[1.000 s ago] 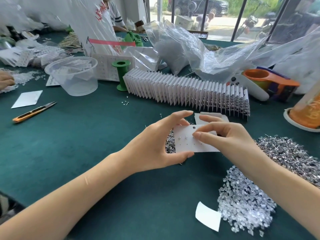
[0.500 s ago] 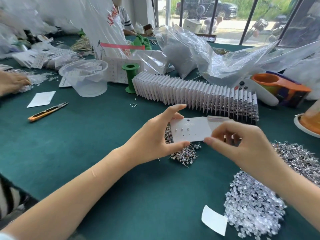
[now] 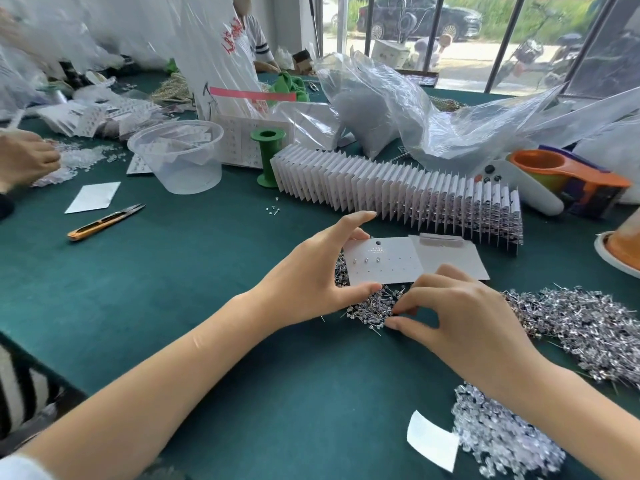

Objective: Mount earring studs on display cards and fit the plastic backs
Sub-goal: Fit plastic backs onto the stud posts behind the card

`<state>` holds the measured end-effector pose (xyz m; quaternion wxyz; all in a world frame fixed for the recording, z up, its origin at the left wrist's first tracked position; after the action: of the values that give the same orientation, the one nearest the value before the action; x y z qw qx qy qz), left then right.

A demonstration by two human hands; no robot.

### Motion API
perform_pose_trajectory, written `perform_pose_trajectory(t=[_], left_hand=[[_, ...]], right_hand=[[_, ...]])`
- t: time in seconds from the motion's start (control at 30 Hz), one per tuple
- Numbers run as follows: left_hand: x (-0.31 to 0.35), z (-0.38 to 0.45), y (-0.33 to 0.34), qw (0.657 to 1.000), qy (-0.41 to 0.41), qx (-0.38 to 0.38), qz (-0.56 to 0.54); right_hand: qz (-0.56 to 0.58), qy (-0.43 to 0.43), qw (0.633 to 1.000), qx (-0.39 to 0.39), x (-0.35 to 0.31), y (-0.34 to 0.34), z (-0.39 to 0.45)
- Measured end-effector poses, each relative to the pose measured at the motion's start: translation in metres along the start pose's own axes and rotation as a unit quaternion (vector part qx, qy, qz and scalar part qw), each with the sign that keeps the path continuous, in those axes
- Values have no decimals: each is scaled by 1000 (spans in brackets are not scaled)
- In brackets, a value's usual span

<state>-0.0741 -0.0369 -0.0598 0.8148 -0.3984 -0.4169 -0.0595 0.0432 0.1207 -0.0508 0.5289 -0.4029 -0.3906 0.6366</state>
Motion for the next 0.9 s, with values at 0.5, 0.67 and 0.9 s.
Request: perform_pose_trajectory(t=[0.5, 0.67, 0.9], left_hand=[[8, -3, 3, 999, 15, -31, -16], [16, -6, 7, 998, 29, -51, -37], [20, -7, 9, 997, 35, -43, -53]], right_hand=[[350, 161, 923, 12, 25, -13, 12], [389, 258, 884, 3, 32, -3, 12], [423, 269, 865, -32, 35, 3, 11]])
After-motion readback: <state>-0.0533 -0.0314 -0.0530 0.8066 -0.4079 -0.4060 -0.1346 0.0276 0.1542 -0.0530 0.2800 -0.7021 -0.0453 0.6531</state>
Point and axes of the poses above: each hand's wrist, its own z-axis towards the middle knuckle, its own y-axis out of the palm, x = y × z, the point moved 2 cm from there along z, towards the middle knuckle, and after that the axes turned 10 degrees about -z, right-handed, at the moved point
